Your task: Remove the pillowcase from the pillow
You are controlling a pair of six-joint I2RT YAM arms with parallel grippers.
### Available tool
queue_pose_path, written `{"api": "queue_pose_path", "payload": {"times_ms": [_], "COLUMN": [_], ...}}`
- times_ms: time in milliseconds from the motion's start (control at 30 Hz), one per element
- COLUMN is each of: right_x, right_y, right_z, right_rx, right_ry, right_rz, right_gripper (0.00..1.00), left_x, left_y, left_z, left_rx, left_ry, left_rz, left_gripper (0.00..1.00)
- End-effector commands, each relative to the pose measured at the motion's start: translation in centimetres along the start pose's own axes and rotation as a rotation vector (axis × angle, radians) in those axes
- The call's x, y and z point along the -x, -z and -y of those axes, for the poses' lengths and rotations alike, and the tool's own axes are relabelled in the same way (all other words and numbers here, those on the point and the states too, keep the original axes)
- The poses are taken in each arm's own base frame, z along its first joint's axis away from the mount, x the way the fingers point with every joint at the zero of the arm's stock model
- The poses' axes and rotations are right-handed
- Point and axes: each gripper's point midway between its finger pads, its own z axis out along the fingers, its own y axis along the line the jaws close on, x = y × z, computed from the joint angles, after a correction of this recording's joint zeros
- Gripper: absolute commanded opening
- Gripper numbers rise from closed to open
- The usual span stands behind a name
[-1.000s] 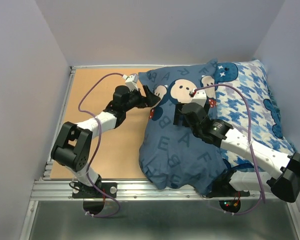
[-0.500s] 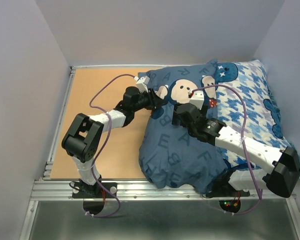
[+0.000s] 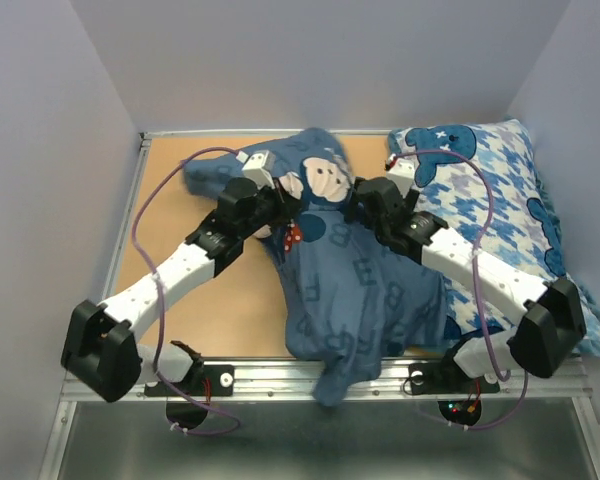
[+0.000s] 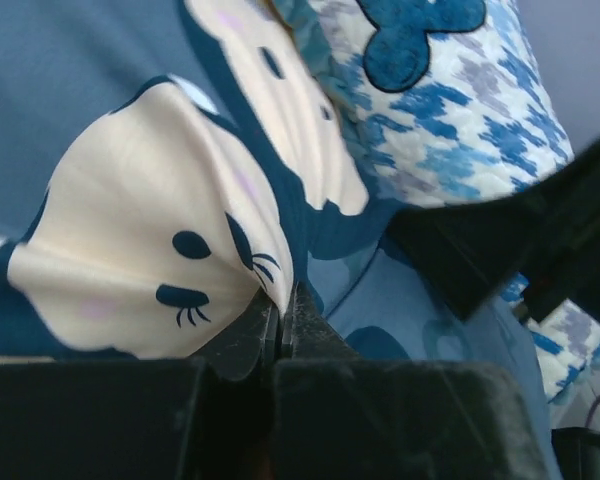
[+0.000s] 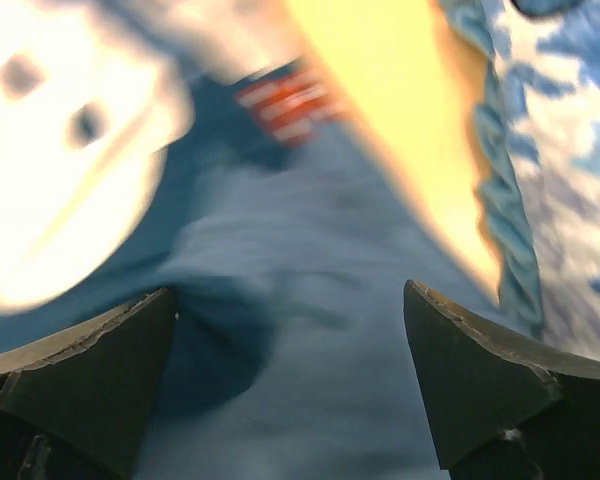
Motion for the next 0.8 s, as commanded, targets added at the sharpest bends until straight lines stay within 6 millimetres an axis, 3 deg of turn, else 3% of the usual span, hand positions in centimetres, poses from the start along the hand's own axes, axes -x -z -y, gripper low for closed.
{"api": "queue_pose_path", "payload": {"times_ms": [0,33,67,100,133,200,267,300,367,400,433,467,500,533,633,700,733,767], "right_x": [2.7,3.1,2.3,-0.6,-1.6,-5.3,-7.4,-9.5,-11.6,-12.2,-12.7,-13.2,-13.4,-13.4,-13.4,-13.0,-12.9,-12.7], "right_y": [-4.1,-4.7,-5.4,-6.9,-7.4,-7.8,-6.8,-5.2,-1.6,-0.1,1.4,3.2,5.1,6.1,10.4,11.2,10.2,10.1], "right_z": [-0.8,-2.5,-3.6,-5.3,-6.7,-11.1,-14.3,-16.1,-18.6,-19.3,-19.8,-20.6,-20.9,-21.1,-21.9,-22.1,-22.3,-22.3], "right_rx": [-0.042,-0.001,0.029,0.090,0.142,0.370,0.567,0.717,0.970,1.054,1.126,1.206,1.311,1.360,1.528,1.552,1.476,1.475], "right_ry": [-0.008,-0.008,0.009,0.053,0.071,0.136,0.156,0.178,0.233,0.254,0.275,0.297,0.317,0.329,0.380,0.387,0.370,0.369], "right_rz": [0.027,0.011,-0.023,-0.120,-0.165,-0.319,-0.402,-0.488,-0.571,-0.591,-0.612,-0.625,-0.652,-0.656,-0.658,-0.648,-0.636,-0.633], "right_gripper": [1.00,1.00,1.00,1.00,0.98,0.92,0.90,0.90,0.90,0.90,0.90,0.90,0.90,0.90,0.90,0.91,0.91,0.91], "left_x": [5.4,6.3,6.7,7.3,7.8,8.7,9.0,10.1,11.4,10.6,11.6,12.1,13.1,13.6,15.1,15.7,16.5,15.5], "left_y": [6.0,7.3,7.9,8.6,9.3,10.2,10.2,10.5,9.4,8.6,8.4,7.1,7.0,5.9,4.4,2.6,2.4,1.6], "left_z": [2.9,4.0,4.5,5.3,6.0,8.0,9.3,10.1,10.1,9.2,9.3,7.8,7.6,5.6,3.3,2.2,2.1,0.9], "left_rx": [-0.028,-0.055,-0.063,-0.073,-0.084,-0.119,-0.131,-0.138,-0.093,-0.053,-0.035,0.054,0.092,0.202,0.357,0.425,0.452,0.497], "left_ry": [-0.044,-0.046,-0.048,-0.052,-0.053,-0.064,-0.069,-0.067,-0.044,-0.034,-0.015,0.036,0.064,0.094,0.177,0.203,0.210,0.196], "left_rz": [0.163,0.191,0.200,0.208,0.217,0.227,0.227,0.248,0.272,0.245,0.266,0.290,0.317,0.355,0.431,0.435,0.446,0.417], "left_gripper": [0.00,0.00,0.00,0.00,0.00,0.00,0.00,0.00,0.00,0.00,0.00,0.00,0.00,0.00,0.00,0.00,0.00,0.00]}}
